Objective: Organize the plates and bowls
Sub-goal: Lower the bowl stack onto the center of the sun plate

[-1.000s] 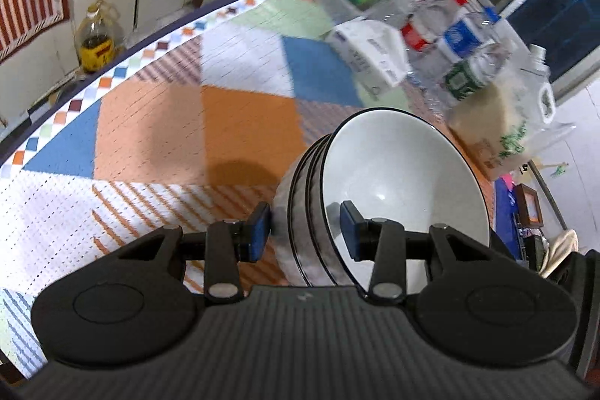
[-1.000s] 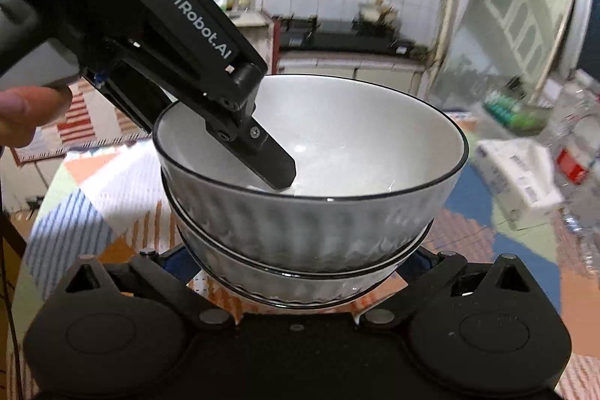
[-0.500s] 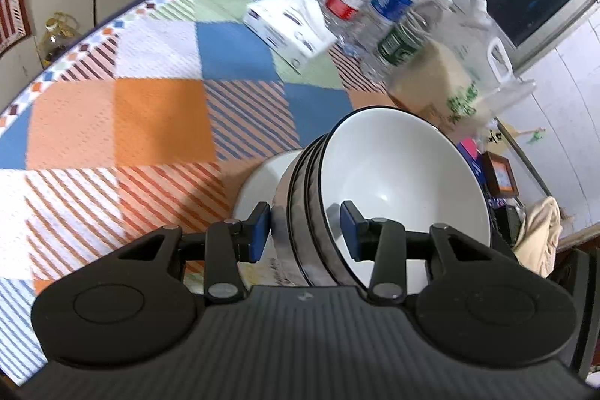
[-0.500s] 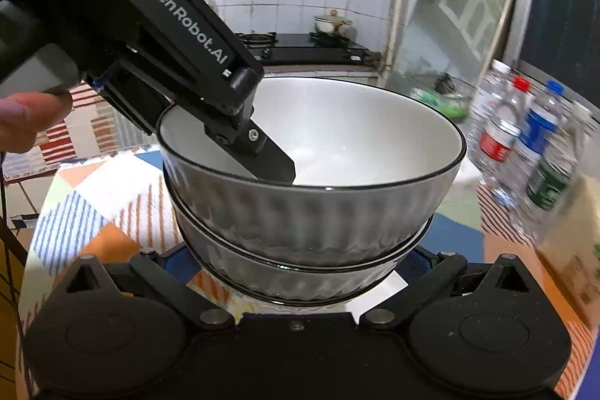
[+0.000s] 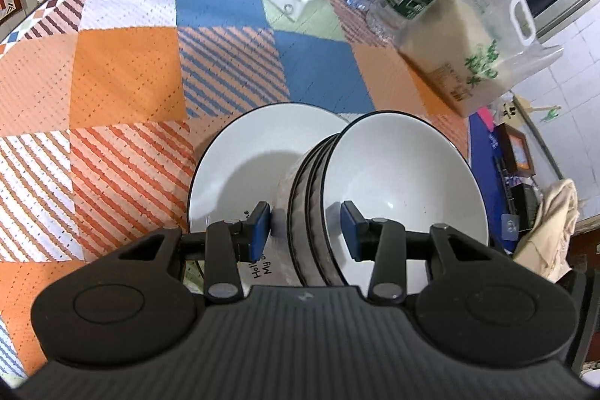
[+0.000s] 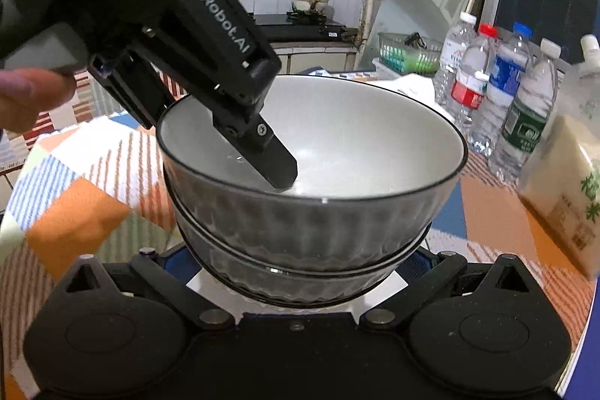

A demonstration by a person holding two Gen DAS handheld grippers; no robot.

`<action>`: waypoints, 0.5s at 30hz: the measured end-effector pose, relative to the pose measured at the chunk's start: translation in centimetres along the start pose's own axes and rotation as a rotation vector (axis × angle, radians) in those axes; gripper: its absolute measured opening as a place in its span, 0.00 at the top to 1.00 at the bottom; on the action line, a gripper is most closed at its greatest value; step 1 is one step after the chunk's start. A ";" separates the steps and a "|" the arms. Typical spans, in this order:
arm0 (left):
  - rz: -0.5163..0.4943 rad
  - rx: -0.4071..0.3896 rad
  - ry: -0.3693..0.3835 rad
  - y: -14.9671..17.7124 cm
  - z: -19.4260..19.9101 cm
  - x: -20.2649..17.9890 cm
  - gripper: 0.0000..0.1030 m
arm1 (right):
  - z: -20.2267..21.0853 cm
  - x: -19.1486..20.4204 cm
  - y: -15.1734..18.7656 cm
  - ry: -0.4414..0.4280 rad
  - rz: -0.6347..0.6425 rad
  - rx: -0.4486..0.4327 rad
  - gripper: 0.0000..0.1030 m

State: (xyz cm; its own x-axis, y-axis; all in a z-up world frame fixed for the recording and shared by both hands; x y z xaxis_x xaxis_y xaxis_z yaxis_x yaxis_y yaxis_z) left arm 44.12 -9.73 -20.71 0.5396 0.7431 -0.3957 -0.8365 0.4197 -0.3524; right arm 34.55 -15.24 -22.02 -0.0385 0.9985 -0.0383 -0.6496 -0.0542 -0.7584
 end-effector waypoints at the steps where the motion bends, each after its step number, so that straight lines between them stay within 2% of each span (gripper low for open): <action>1: -0.002 0.004 -0.005 0.1 -0.3 0.0 0.62 | -0.2 -0.1 0.3 -0.004 -0.008 0.001 0.00; 7: 0.001 0.027 -0.021 0.3 -1.4 0.2 0.62 | -1.1 -0.5 1.4 -0.013 -0.029 0.017 0.00; 15: 0.005 0.036 -0.010 0.5 -2.2 0.2 0.62 | -1.6 -0.3 2.3 0.009 0.014 0.040 0.00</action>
State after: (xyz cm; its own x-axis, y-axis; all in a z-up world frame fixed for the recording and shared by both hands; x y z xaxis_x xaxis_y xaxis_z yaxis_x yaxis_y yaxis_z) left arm 44.00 -10.51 -22.83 0.5345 0.7503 -0.3890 -0.8423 0.4344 -0.3192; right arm 34.26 -15.67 -24.81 -0.0411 0.9977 -0.0544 -0.6790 -0.0678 -0.7310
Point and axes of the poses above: each gripper's, at about its wrist camera, not at the fingertips, and z roughly against the way its jaws point, x to its left, y to its underside, the point moved 9 cm from there along -z, roughly the way its jaws point, and after that the axes turned 3 degrees about -y, right-handed, at the moved point
